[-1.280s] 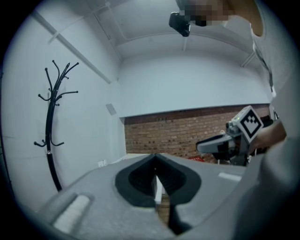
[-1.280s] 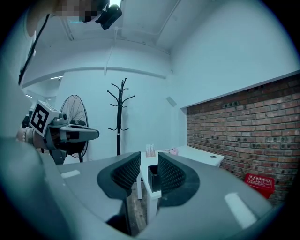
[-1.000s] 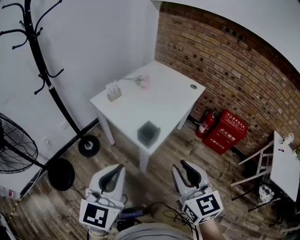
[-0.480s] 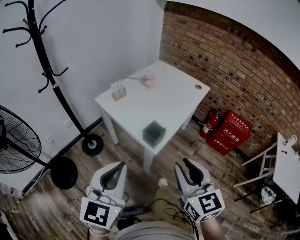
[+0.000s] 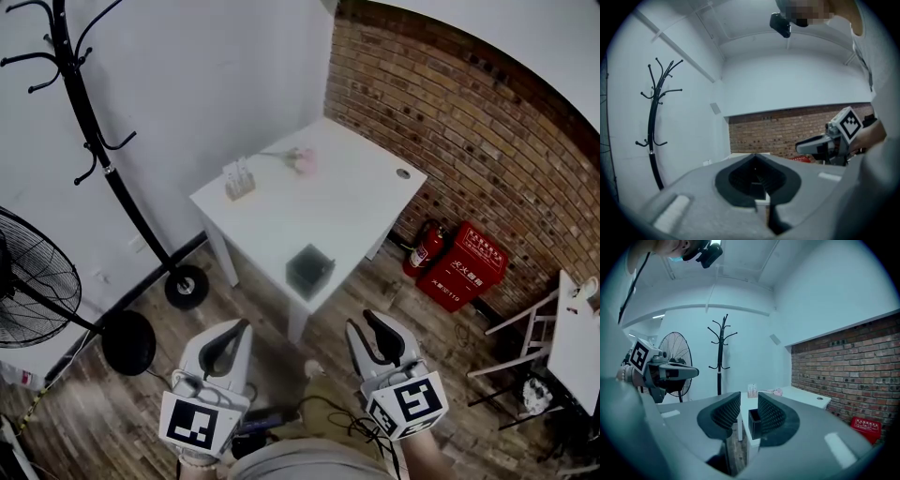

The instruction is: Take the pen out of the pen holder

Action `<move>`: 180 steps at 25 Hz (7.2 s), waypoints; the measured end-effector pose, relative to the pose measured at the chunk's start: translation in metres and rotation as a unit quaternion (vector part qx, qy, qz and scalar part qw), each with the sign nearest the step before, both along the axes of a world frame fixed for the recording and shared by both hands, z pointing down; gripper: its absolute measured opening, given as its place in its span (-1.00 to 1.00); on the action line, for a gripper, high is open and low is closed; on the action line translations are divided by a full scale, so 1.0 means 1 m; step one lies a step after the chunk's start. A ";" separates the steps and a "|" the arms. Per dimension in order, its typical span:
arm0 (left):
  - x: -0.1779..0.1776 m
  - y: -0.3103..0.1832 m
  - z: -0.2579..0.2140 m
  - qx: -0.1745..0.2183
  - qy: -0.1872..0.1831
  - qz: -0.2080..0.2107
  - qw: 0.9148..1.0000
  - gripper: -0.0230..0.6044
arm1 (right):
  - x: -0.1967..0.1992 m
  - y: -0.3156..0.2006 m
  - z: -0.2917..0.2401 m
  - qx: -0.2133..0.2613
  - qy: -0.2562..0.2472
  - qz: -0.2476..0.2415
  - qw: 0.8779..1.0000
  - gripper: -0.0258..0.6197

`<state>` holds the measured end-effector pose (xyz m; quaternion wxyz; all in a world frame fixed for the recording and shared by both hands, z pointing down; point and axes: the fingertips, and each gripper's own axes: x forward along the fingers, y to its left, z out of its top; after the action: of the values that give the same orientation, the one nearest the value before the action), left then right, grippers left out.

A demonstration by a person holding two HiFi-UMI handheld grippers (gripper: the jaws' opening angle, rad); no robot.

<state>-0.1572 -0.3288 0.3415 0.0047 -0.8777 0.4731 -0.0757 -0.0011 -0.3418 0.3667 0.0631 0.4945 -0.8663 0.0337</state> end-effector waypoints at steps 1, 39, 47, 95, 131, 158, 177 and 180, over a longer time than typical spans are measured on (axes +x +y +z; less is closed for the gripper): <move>0.000 -0.003 0.001 0.001 -0.002 -0.003 1.000 -0.95 | 0.001 -0.003 0.000 0.000 0.001 -0.002 1.000 -0.60; -0.012 -0.109 0.013 0.006 0.002 -0.112 0.994 -0.95 | -0.006 -0.159 0.079 -0.075 0.042 -0.088 0.992 -0.60; -0.015 -0.119 0.018 -0.003 0.001 -0.135 0.991 -0.95 | -0.007 -0.181 0.111 -0.106 0.062 -0.102 0.987 -0.60; -0.024 -0.113 0.023 -0.014 0.000 -0.154 0.988 -0.95 | -0.010 -0.190 0.136 -0.119 0.074 -0.097 0.985 -0.79; 0.024 -0.055 0.002 0.016 0.005 -0.012 1.000 -0.95 | 0.045 -0.089 0.012 0.013 0.040 0.029 0.999 -0.79; 0.123 -0.049 0.003 0.026 0.011 0.132 0.991 -0.95 | 0.173 0.005 0.025 -0.020 0.046 0.211 0.976 -0.79; 0.122 -0.050 0.000 0.031 0.009 0.131 0.991 -0.95 | 0.165 0.003 0.014 -0.008 0.047 0.201 0.978 -0.79; 0.119 -0.050 0.000 0.030 0.008 0.128 0.991 -0.95 | 0.161 0.001 0.011 -0.003 0.048 0.197 0.979 -0.79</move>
<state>-0.0386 -0.3788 0.3415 0.0364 -0.9310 0.3593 -0.0533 0.1604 -0.3412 0.3777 0.0982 0.6561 -0.7479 0.0240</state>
